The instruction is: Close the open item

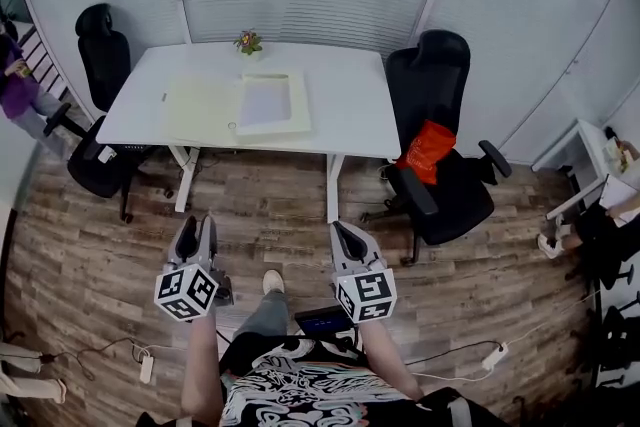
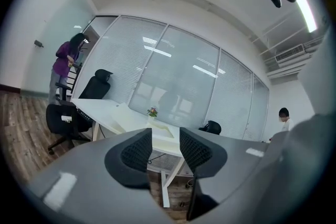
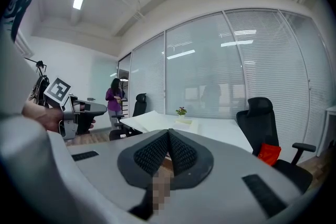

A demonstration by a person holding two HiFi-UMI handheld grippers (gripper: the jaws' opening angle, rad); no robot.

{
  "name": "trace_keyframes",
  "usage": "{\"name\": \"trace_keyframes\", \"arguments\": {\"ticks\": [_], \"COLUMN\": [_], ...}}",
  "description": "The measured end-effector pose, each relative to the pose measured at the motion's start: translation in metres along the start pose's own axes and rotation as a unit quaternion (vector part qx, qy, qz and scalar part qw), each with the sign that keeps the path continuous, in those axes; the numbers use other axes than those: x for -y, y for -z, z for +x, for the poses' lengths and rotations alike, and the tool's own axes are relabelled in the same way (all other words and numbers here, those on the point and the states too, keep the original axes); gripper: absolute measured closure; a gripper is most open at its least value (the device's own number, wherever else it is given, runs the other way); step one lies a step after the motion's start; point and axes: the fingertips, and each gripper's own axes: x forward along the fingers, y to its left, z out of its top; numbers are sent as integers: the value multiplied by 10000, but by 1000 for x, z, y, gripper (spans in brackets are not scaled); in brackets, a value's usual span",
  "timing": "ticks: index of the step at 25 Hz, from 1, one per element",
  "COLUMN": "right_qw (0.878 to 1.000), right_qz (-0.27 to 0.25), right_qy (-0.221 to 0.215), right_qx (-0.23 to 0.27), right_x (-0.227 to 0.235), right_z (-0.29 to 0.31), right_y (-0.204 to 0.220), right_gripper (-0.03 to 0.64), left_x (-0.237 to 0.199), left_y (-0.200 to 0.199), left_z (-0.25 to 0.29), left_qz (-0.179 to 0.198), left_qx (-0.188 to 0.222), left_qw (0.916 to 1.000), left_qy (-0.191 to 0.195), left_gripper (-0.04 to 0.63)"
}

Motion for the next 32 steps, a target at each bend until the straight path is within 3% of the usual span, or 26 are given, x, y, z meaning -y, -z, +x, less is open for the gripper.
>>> {"name": "trace_keyframes", "arguments": {"ticks": [7, 21, 28, 32], "right_qw": [9995, 9943, 9886, 9865], "right_qz": [227, 142, 121, 1], "right_qy": [-152, -56, -102, -349], "right_qx": [-186, -1057, -1495, -1597], "right_x": [23, 104, 119, 117], "right_z": [44, 220, 281, 305], "right_y": [13, 39, 59, 65], "right_gripper": [615, 615, 615, 615], "left_x": [-30, -150, -203, -236], "left_y": [11, 32, 53, 64], "left_z": [53, 224, 276, 283], "left_qz": [-94, -1040, -1603, -2507], "left_qx": [-184, -561, -712, -478], "left_qw": [9993, 9872, 9744, 9540], "left_qy": [-308, -1075, -1404, -1573], "left_gripper": [445, 443, 434, 431]}}
